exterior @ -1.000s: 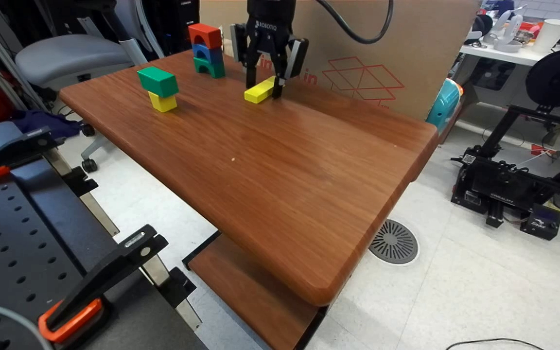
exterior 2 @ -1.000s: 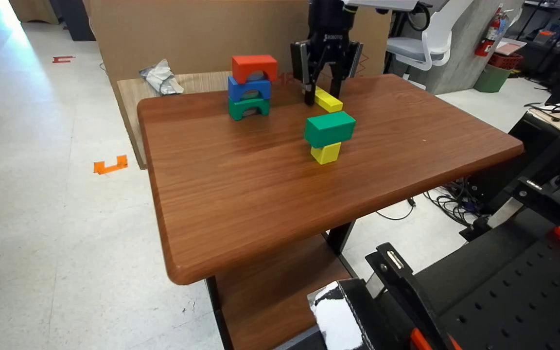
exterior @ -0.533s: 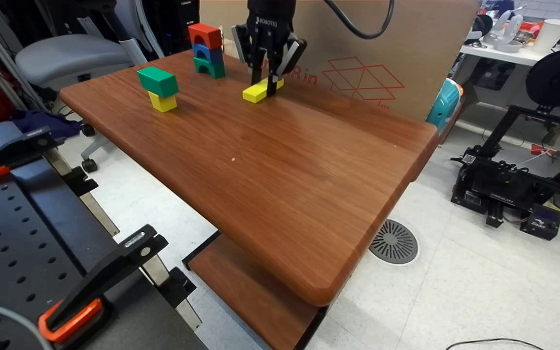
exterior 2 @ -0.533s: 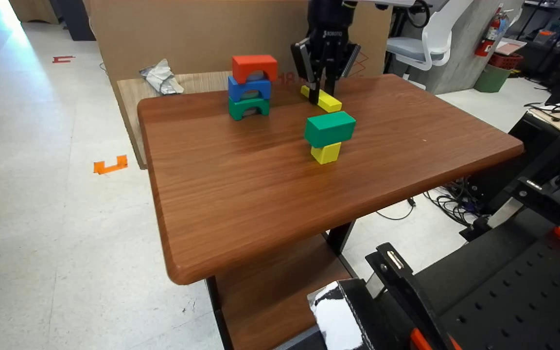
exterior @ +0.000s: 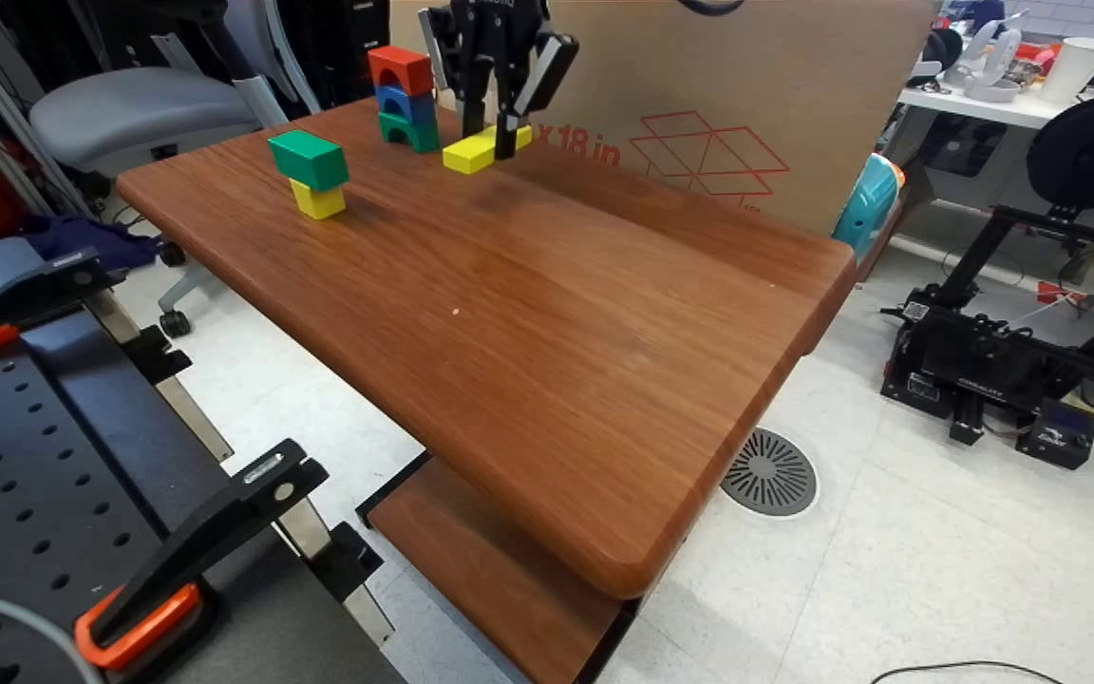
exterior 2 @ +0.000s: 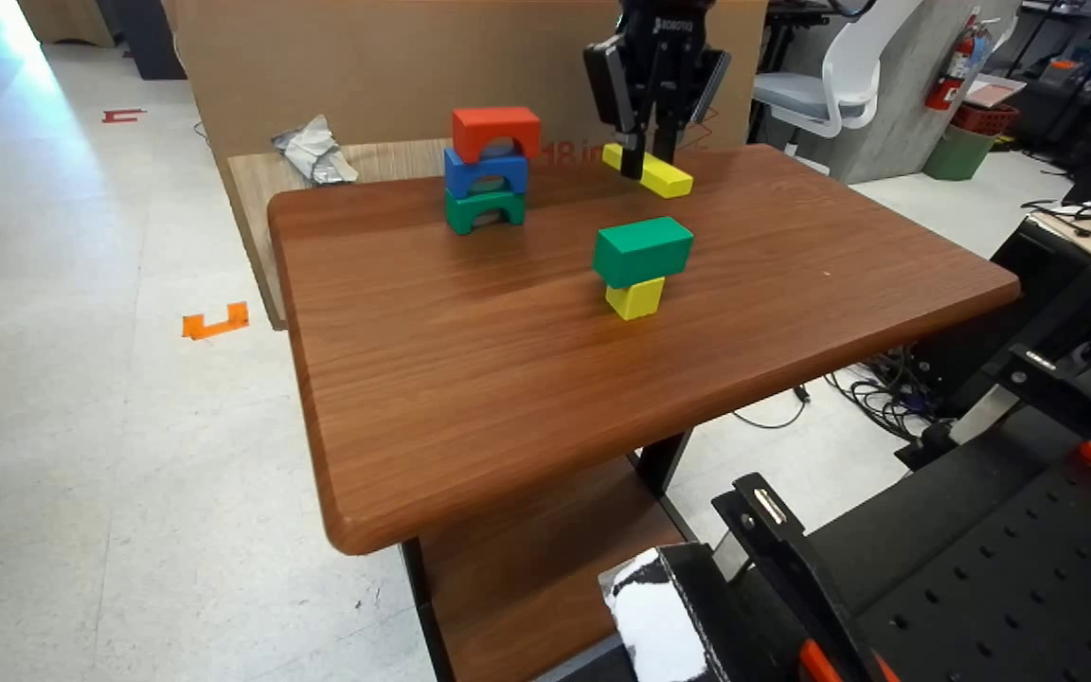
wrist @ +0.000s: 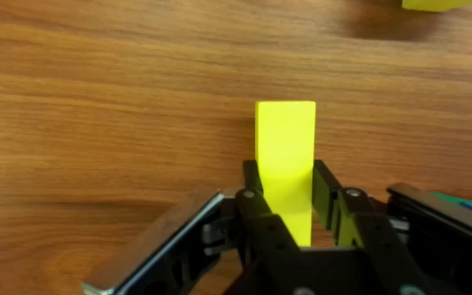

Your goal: Put the yellow rectangular block on top of the stacked blocks at the front.

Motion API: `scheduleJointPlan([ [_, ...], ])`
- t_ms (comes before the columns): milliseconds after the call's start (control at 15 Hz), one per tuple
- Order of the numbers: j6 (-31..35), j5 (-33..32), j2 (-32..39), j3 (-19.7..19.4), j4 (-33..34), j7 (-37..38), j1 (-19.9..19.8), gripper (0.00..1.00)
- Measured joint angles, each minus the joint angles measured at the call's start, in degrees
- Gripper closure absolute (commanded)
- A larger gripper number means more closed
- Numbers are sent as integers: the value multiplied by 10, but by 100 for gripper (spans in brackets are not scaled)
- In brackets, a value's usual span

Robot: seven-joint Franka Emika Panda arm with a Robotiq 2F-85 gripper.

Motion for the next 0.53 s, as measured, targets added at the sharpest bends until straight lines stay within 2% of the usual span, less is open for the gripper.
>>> scheduleJointPlan([
  [533, 2, 0, -125, 10, -149, 0, 3, 92],
])
